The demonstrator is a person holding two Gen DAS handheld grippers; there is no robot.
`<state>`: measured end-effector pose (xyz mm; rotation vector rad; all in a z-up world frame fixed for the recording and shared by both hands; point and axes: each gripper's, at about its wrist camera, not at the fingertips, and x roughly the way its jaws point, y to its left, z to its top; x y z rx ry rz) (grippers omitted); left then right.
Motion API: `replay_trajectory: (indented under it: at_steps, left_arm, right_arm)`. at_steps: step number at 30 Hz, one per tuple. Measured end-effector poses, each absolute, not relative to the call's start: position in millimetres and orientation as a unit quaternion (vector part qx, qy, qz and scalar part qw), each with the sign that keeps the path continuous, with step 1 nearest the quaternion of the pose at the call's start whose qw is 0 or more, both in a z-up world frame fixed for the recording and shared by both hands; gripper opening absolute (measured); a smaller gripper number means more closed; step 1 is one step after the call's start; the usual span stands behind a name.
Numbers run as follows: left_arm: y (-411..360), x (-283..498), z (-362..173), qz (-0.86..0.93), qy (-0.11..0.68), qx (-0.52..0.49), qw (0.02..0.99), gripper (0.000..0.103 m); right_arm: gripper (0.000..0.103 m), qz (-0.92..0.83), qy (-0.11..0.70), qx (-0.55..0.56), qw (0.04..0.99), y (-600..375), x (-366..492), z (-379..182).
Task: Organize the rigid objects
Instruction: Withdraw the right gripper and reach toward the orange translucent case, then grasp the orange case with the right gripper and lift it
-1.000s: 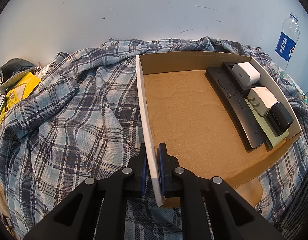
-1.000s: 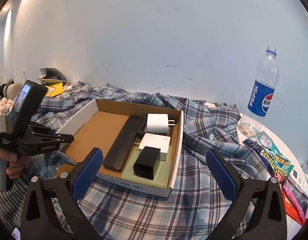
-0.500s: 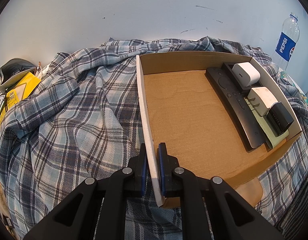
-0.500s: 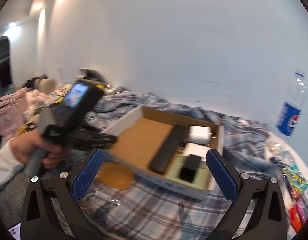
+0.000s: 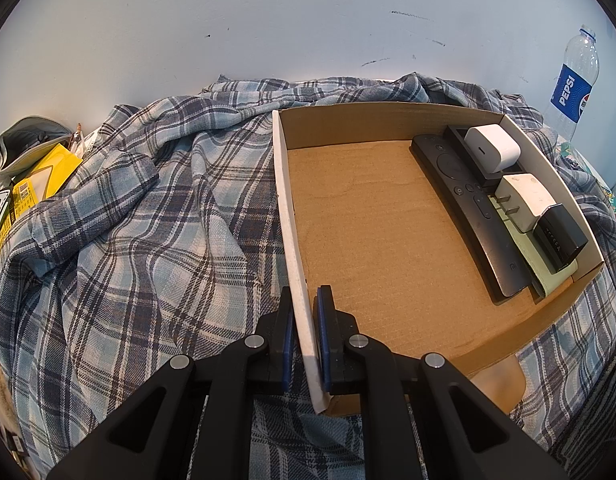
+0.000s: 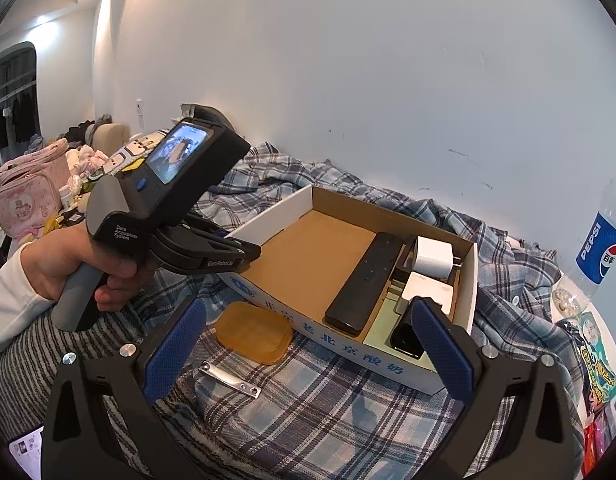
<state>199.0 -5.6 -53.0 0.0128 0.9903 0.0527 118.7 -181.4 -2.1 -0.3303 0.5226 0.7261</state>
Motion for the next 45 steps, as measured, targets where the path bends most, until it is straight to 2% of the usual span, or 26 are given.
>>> replay_trajectory:
  at_steps: [11,17,21,25,27,32,35,45]
  left_arm:
    - [-5.6,199.1,-53.0,0.025,0.475,0.006,0.88,0.01]
    - [-5.6,199.0,-53.0,0.025,0.475,0.006,0.88,0.01]
    - [-5.3,199.1,-53.1,0.025,0.475,0.006,0.88,0.01]
    - [-5.7,199.1,-53.0,0.026,0.475,0.007,0.88,0.01]
    - [-5.1,199.0,-52.9,0.025,0.475,0.007,0.88,0.01]
    - [-5.4,199.0,-52.8,0.026,0.475,0.007,0.88,0.01]
    - [-5.4,199.0,-52.8,0.025,0.475,0.007,0.88,0.01]
    - [-5.4,199.0,-52.8,0.026,0.475,0.007,0.88,0.01]
  right_arm:
    - [0.102,0.34,0.328,-0.121,0.873,-156.4,113.8,-10.3]
    - [0.102,0.318,0.357,-0.175,0.861,-129.1,114.4,-28.4]
    - [0.091,0.319,0.375,-0.181,0.852,-120.5,120.7,-35.7]
    - [0.087,0.333,0.399,-0.159,0.839,-115.4,129.0,-48.7]
    - [0.078,0.321,0.413,-0.166,0.836,-111.8,132.0,-57.8]
    - [0.072,0.31,0.414,-0.161,0.841,-112.1,135.4,-58.9]
    - [0.061,0.307,0.421,-0.152,0.84,-114.8,138.2,-60.6]
    - [0.061,0.316,0.397,-0.149,0.849,-118.4,127.5,-53.6]
